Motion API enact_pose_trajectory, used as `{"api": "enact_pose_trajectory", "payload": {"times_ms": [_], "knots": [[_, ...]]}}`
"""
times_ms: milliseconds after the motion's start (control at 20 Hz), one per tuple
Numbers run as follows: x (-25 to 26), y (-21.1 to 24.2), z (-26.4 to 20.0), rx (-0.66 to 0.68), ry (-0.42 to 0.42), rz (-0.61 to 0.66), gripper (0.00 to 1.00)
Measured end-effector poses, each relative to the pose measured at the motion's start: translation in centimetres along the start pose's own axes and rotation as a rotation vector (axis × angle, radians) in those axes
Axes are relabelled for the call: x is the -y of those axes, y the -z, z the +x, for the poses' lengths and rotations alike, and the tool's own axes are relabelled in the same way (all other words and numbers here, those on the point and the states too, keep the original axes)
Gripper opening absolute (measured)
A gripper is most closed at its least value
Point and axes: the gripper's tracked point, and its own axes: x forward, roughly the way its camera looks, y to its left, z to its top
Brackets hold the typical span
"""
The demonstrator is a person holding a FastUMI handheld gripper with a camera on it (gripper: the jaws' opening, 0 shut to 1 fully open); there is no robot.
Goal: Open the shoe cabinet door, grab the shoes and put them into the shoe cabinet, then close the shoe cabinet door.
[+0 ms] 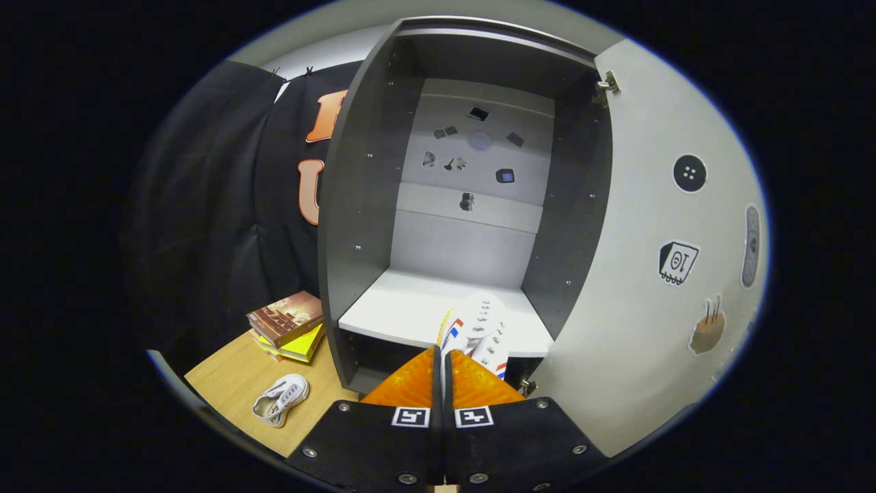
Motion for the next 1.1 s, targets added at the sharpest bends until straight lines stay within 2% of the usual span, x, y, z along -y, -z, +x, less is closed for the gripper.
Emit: {"api": "enact_pose_trajectory", "payload": {"times_ms": [250,550,800,1100], "knots": [[-0.5,-2.5,3.8,0.035,-0.015,0.018,0.0],[-0.3,-4.3,11.4,0.017,-0.021,-0.001,0.0],[-0.3,-3.9,17.2,-0.02,-0.02,0.002,0.0],[0.0,-2.9,20.2,-0.042,-0.009,0.01,0.0]]}}
